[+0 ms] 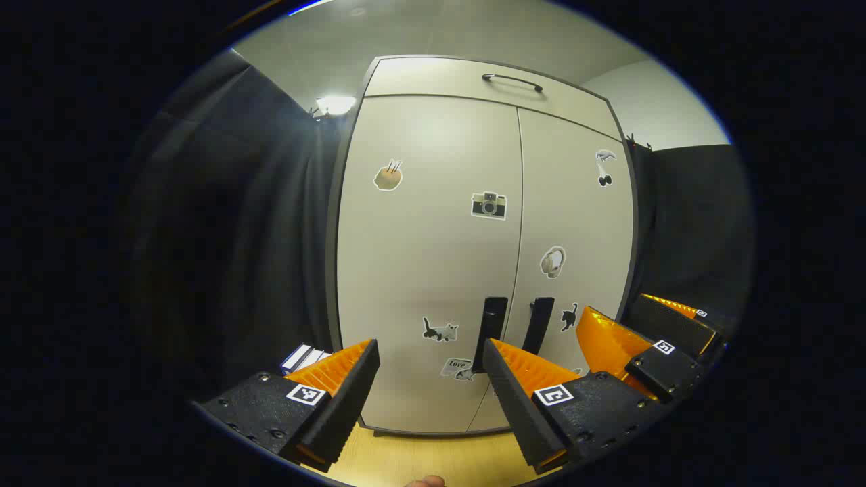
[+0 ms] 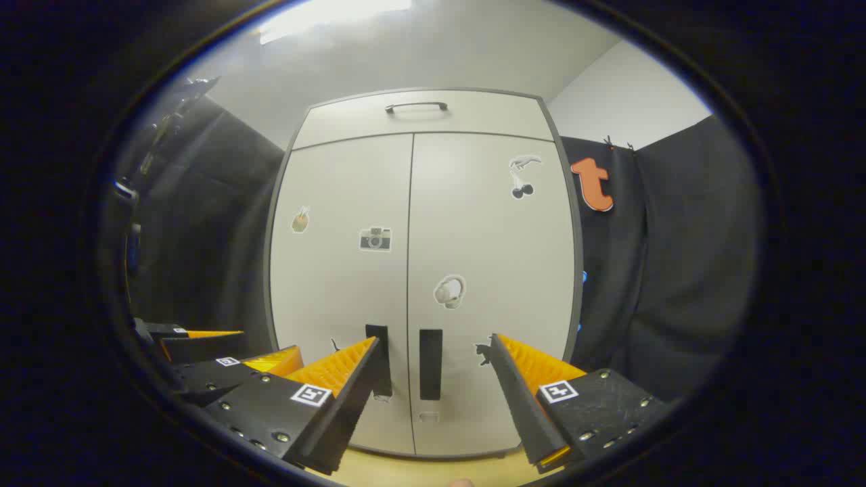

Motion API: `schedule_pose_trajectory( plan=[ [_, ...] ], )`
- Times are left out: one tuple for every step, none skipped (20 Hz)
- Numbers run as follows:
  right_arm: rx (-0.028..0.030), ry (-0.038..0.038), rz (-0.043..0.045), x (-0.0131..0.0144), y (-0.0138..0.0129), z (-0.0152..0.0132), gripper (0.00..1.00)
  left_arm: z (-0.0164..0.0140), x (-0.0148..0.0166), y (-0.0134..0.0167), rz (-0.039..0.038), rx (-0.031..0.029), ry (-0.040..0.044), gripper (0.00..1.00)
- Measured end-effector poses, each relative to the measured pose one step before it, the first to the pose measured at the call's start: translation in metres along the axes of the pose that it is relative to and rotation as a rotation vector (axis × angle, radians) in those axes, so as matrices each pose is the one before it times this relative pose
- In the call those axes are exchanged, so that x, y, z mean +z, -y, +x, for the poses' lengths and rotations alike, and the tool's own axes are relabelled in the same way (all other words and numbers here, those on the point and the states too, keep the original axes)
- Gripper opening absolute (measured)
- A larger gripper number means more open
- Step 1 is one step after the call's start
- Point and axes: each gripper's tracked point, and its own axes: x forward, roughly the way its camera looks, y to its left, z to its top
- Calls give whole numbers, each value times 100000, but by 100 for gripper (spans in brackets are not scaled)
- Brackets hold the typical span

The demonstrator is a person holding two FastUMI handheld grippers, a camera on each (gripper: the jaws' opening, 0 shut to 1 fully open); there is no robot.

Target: Open the right door of the double-door shoe cabinet with the right hand, and open the left door with the left hand.

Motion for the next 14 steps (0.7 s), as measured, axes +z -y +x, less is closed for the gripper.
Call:
schedule_pose_trajectory(
  plan=[
    [267, -96, -280, -32, -56, 68, 94, -13, -193, -169, -229, 869, -823, 96],
    [-23, -317, -616, -70, 7, 108, 96, 113, -182, -112, -355, 660, -545, 96],
    [204, -235, -659, -160, -105, 15, 94, -32, -169, -9, -356, 551, -594, 96],
    [295, -479, -507, -118, -25, 19, 94, 24, -241, -113, -286, 552, -584, 96],
    [596, -411, -299, -111, -26, 73, 94, 20, -126, -23, -202, 654, -374, 93],
    [396, -542, -112, -94, 4, -31, 94, 35, -184, -16, 161, 965, -608, 96],
    [536, -306, 77, -113, 44, -19, 94, 72, -179, -155, 516, 1482, -796, 96],
    [614, -275, 164, -59, 34, -67, 94, -15, -207, -134, 807, 1525, -1050, 96],
    [665, -355, 274, -123, 56, -76, 94, -78, -134, -106, 1087, 1526, -686, 96],
    [625, -368, 129, -43, 29, -74, 94, -77, -35, -156, 1441, 1735, -350, 96],
    [636, -481, -429, -106, 95, -101, 94, -197, -73, -216, 1885, 1823, 79, 96],
    [249, -468, -1000, -150, 99, -43, 94, -151, 56, -355, 1558, 2002, 254, 96],
    [-29, -183, -882, -191, 102, -76, 94, -216, 51, -501, 1611, 2279, 24, 96],
    [69, -90, -556, -78, 45, -9, 96, -230, -19, -523, 881, 2382, 267, 96]
  ],
)
